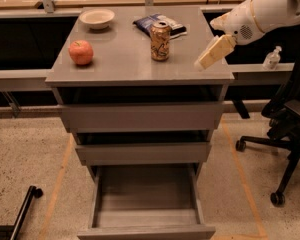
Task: Place orange can into bottom drawer
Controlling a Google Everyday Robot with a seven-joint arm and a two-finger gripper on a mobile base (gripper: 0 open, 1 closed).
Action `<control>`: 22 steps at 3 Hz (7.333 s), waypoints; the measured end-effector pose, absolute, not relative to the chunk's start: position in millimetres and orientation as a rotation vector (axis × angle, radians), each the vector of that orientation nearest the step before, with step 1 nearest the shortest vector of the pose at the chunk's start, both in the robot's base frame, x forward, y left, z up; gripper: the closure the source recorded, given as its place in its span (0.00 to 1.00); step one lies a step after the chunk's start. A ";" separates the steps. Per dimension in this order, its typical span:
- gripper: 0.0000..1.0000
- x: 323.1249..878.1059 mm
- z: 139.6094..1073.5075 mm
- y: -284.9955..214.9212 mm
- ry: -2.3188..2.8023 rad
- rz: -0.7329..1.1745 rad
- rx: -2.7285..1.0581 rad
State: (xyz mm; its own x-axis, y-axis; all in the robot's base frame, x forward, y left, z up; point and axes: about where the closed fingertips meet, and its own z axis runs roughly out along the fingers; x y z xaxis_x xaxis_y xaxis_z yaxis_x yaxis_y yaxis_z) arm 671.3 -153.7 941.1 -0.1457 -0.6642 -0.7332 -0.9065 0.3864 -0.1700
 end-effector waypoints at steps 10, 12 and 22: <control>0.63 830.2 876.4 -36.1 1.765 0.640 -1.043; 1.00 811.2 899.0 -39.5 1.729 0.622 -1.081; 1.00 569.9 833.8 6.5 1.559 0.846 -1.374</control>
Offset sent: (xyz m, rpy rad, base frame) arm 0.0382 0.0019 -0.0203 0.0871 0.0197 -0.0469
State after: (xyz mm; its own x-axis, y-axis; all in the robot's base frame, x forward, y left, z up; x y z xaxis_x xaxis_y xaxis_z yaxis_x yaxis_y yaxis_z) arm 569.9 6.5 833.8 -0.0149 -0.3959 -0.9182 -0.9856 0.1606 -0.0532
